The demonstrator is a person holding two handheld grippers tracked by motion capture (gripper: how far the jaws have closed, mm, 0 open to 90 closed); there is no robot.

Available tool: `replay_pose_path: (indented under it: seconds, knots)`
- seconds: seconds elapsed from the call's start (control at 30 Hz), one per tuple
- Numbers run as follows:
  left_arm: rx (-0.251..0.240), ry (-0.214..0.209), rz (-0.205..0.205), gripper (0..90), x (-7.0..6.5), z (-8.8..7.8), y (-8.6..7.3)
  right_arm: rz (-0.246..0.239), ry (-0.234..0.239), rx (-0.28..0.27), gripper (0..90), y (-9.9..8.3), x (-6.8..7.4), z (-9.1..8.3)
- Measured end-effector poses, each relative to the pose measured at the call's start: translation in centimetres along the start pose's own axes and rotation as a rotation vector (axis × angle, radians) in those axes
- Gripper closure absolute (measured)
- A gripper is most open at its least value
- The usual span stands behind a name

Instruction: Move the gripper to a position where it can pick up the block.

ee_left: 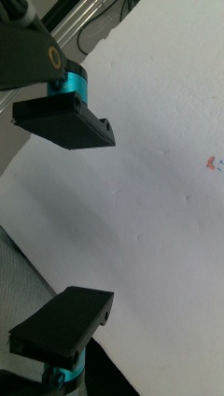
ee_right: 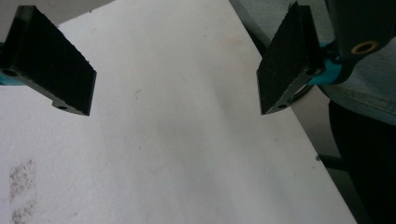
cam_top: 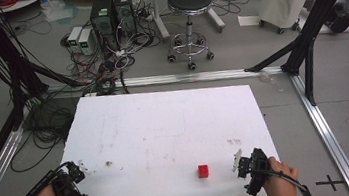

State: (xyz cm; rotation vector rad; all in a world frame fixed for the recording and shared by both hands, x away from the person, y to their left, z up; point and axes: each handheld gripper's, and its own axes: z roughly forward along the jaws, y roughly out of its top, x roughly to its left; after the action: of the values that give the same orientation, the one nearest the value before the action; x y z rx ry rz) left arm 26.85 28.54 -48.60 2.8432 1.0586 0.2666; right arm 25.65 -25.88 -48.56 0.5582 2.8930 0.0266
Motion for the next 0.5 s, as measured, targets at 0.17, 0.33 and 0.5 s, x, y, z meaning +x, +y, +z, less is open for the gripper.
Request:
replay_pose_path:
  seconds: [0.17, 0.33, 0.5]
  knots:
    - [0.000, -0.002, 0.000, 21.6, 0.0, 0.0, 0.0, -0.059, 0.028, -0.010, 11.2, 1.0, 0.2, -0.1]
    - [0.001, -0.001, -0.001, 21.6, 0.0, 0.0, 0.0, -0.105, 0.036, -0.027, 11.2, 2.1, 0.3, -0.3]
    - [0.002, -0.004, -0.003, 21.7, 0.0, 0.1, 0.0, -0.140, 0.036, -0.030, 11.3, 3.4, 0.5, -0.4]
